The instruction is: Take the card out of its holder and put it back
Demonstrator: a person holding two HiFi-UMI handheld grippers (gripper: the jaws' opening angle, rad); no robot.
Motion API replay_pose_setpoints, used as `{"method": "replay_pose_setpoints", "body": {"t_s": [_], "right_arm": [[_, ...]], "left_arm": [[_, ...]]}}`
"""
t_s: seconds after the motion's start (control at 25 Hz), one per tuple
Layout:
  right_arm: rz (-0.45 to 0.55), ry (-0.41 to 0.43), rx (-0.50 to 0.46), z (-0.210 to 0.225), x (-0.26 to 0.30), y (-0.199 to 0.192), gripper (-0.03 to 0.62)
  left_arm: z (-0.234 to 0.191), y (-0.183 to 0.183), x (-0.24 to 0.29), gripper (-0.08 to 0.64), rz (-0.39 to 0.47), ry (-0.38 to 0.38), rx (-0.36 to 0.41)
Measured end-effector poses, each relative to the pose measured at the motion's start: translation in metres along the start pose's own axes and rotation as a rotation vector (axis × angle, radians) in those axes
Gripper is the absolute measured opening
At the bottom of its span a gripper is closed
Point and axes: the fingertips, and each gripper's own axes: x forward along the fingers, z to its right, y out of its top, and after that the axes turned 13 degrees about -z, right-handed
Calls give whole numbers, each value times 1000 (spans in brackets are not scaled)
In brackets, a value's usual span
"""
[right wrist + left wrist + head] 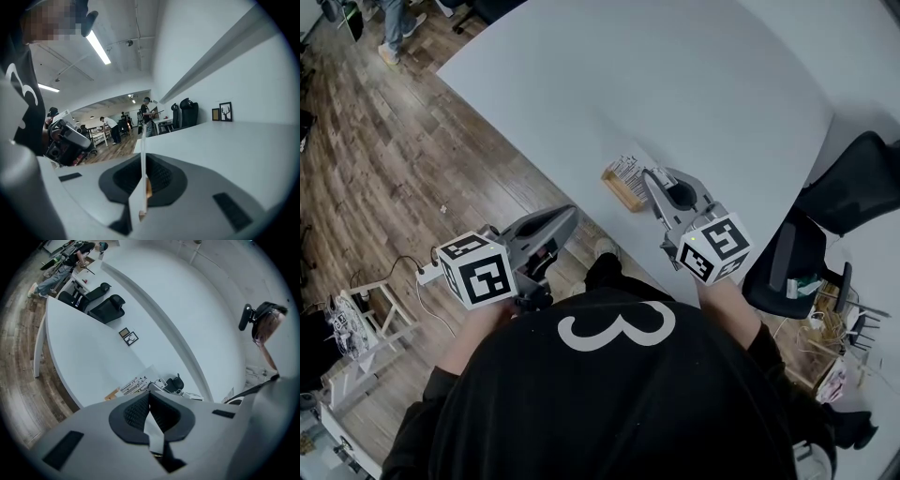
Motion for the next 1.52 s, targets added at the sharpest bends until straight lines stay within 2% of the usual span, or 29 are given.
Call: {"method": "replay_pose_setpoints", "body": {"t_s": [0.76,1.0,1.28,1.32,1.4,1.52], "right_arm": [[-71,-7,4,6,21,-37,23],[-81,-6,24,7,24,-48,25],[-98,-43,50,11,24,-56,28],[-95,-48,55,11,23,-56,37],[-82,-65,68,10,19,-53,93],[-18,-112,90,8,3,-44,129]], "left_arm": [[-10,3,0,14,8,5,-25],[-9,7,-6,14,19,-4,-5],[0,4,-18,14,18,-11,14],[2,3,-21,14,20,-14,22],[6,-1,-28,14,22,-18,36],[13,-8,-42,14,29,-24,56]]}}
